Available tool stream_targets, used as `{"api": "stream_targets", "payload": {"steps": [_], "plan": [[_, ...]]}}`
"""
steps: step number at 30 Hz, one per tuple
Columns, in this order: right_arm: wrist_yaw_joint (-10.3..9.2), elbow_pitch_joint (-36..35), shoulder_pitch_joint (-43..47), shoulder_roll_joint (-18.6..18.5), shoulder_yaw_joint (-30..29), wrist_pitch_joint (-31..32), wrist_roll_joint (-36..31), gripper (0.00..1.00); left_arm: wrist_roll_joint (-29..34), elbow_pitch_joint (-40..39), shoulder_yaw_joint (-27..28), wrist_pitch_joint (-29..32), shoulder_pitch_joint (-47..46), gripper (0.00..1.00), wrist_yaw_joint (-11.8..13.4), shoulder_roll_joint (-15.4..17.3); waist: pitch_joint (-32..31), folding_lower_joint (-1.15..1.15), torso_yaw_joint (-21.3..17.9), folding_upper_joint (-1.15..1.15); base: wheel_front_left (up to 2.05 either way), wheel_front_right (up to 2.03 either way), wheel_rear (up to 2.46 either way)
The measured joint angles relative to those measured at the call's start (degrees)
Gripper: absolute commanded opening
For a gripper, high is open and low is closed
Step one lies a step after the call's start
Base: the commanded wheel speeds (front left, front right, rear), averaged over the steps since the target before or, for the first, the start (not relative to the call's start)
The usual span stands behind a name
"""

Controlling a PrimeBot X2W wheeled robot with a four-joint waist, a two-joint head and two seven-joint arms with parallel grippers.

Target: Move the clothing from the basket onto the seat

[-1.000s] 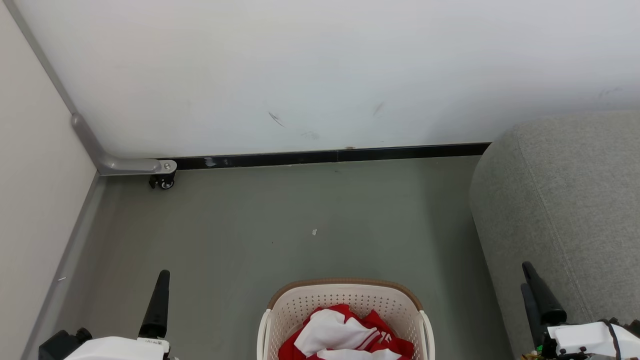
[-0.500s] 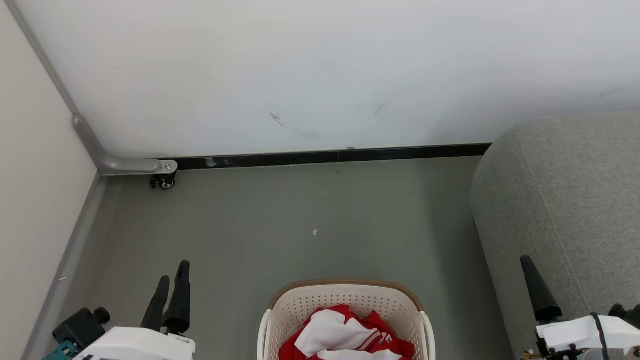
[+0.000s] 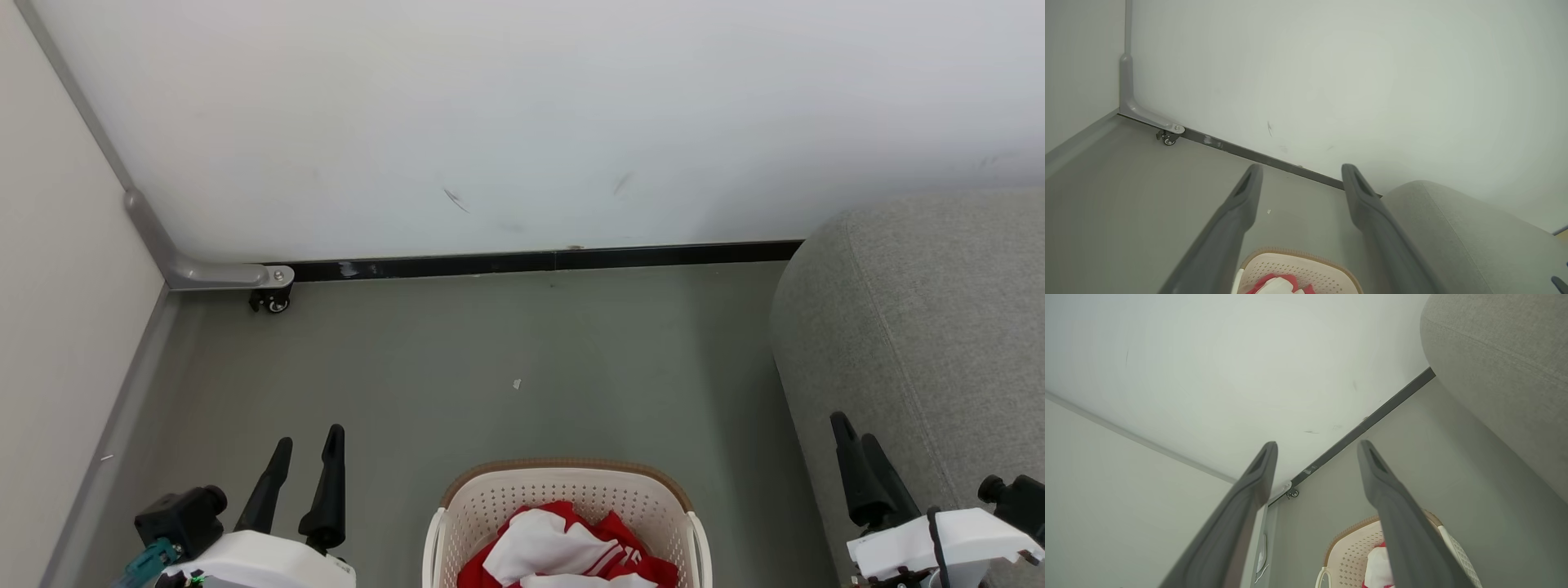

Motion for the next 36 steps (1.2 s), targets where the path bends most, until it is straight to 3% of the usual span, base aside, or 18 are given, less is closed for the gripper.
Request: {"api": "stream_targets", "payload": {"steps": [10,36], "plan": [[0.01,-0.56,0.21,0.00,0.25,-1.70,-11.15,1.00,11.18,-0.01,-2.80,-1.89,0.02,1.00,2.96,0.27,-0.28,-0.30,0.22,0.00,0.00,0.00,0.00],[0.02,-0.59,2.15,0.01,2.34,-6.55,-34.20,1.00,33.67,-0.49,-7.08,-7.54,0.37,1.00,9.90,0.71,-1.83,-0.36,0.76,0.00,0.00,0.00,0.00]]}}
